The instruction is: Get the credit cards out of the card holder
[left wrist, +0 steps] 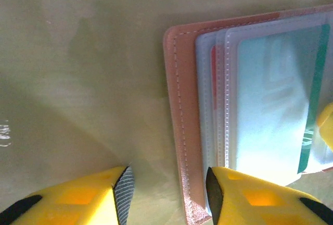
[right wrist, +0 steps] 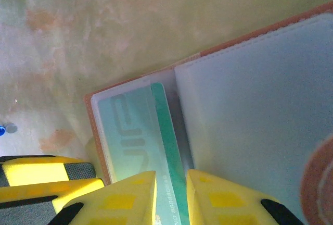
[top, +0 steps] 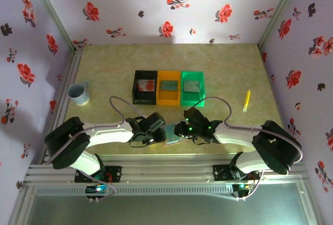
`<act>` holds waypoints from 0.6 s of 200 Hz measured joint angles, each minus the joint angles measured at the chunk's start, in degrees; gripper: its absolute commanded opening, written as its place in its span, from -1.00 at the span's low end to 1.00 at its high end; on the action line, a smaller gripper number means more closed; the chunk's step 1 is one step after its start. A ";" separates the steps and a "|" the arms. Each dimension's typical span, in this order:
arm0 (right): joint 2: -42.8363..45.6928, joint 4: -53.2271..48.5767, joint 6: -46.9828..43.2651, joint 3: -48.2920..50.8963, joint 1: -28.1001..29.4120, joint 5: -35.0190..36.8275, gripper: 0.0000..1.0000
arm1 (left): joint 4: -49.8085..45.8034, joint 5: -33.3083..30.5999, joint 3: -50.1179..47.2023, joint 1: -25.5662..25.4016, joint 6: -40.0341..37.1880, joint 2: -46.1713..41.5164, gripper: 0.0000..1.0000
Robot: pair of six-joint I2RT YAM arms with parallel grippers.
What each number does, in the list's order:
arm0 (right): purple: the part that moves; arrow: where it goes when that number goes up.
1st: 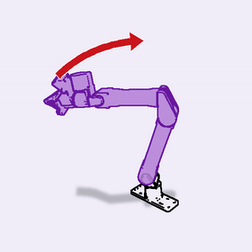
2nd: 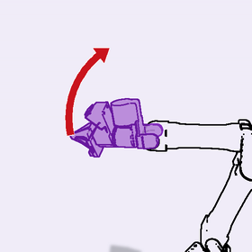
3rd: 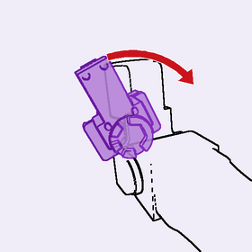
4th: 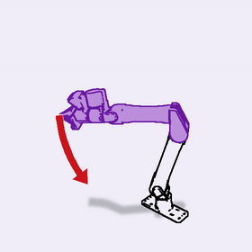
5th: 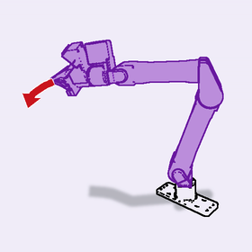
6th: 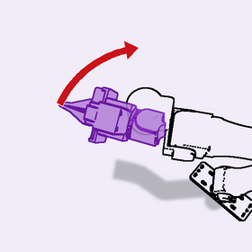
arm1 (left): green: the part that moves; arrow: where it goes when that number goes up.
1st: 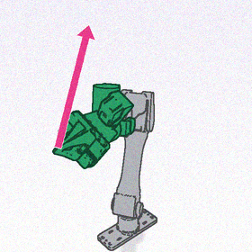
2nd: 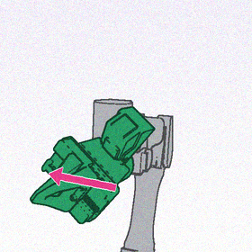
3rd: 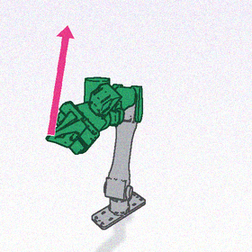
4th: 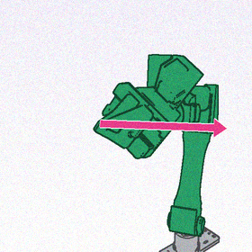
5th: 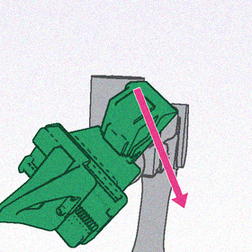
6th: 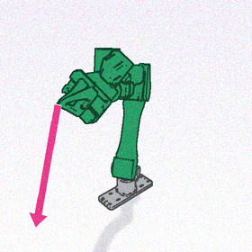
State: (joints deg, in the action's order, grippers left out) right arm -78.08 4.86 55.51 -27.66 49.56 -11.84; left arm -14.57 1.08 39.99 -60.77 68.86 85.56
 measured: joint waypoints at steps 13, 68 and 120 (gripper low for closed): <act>0.00 0.04 0.00 0.00 0.02 0.00 -0.57 | -0.20 -0.02 0.11 0.02 0.00 0.11 -0.14; 0.00 0.04 0.00 0.00 0.39 0.02 -0.56 | -3.87 -0.26 3.02 0.00 -0.20 2.75 -0.26; 0.02 0.02 0.00 0.00 0.85 0.02 -0.55 | -8.76 -0.46 6.71 -0.04 -0.42 6.05 -0.30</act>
State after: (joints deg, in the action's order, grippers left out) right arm -78.06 4.89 55.51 -27.66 50.41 -11.81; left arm -23.33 0.62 46.70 -60.82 68.45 91.61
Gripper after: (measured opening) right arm 0.223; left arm 0.345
